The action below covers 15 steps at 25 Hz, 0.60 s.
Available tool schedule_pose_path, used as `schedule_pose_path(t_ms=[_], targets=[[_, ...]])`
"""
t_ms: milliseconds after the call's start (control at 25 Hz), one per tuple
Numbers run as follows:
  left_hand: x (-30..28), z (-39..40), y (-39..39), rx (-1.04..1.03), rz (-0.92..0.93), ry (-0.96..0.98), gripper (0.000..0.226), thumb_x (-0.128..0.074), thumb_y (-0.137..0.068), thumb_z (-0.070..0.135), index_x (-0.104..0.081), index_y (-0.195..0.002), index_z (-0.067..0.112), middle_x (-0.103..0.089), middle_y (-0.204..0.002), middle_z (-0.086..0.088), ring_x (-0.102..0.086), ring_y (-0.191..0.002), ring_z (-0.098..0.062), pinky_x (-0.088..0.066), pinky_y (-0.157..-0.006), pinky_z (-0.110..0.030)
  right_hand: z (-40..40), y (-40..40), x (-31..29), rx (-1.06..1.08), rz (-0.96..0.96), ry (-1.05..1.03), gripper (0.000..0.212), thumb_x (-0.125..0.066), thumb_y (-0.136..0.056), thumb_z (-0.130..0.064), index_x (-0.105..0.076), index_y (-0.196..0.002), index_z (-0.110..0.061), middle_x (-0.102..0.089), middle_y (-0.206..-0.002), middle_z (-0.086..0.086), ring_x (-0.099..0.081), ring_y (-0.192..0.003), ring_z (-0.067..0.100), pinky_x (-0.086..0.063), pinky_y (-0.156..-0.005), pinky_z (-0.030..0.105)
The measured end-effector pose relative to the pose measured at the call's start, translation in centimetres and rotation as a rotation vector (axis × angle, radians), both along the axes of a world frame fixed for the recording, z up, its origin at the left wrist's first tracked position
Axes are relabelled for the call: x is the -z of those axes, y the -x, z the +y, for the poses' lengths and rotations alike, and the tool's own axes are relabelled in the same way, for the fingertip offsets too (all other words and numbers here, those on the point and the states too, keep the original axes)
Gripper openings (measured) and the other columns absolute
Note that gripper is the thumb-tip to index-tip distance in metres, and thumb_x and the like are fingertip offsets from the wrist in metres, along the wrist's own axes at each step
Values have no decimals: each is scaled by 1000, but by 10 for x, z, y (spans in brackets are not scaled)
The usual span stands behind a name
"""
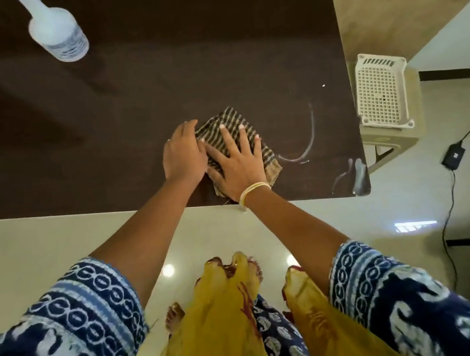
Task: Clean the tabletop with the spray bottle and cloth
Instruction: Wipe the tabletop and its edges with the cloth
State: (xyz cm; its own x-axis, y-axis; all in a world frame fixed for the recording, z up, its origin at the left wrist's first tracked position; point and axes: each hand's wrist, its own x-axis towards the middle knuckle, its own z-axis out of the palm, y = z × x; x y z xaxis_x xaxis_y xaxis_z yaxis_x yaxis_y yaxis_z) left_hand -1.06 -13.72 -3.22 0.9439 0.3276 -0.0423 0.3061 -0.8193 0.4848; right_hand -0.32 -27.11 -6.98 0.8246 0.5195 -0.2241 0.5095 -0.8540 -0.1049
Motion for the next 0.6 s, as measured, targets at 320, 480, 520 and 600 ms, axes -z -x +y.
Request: schedule_pose_path(t_ms=[320,480,520,600], targets=[[16,-5,-14,310,414,-207,72,-41,-100,48,-5,-157,22,4,-165,-6,0,-152,-28,-15,-120,-52,-73,-80,7,367,-63,-117,52,-26,-100,-51,-19,-151,-49,-16,-164,-3,-9,-150,34,-9,-117,60],[16,3,-14,385,475,-290,80,-37,-98,56,7,-157,23,14,-164,-5,7,-152,-27,-12,-120,-51,-129,-103,4,644,-23,-85,54,-21,-99,-52,-14,-153,-46,-8,-165,-1,-2,-151,33,-5,-118,61],[15,4,-13,395,483,-302,80,-36,-99,56,8,-156,23,15,-164,-5,7,-152,-27,-13,-120,-50,-125,-99,4,707,-27,-77,54,-19,-100,-53,-12,-153,-45,-6,-165,-1,-1,-151,34,-5,-118,61],[15,3,-13,404,496,-333,79,-35,-99,55,11,-156,24,17,-164,-5,8,-152,-27,-13,-120,-50,-99,-79,1,735,-29,-71,56,-17,-100,-53,-8,-154,-43,-4,-166,1,0,-151,36,-6,-118,62]])
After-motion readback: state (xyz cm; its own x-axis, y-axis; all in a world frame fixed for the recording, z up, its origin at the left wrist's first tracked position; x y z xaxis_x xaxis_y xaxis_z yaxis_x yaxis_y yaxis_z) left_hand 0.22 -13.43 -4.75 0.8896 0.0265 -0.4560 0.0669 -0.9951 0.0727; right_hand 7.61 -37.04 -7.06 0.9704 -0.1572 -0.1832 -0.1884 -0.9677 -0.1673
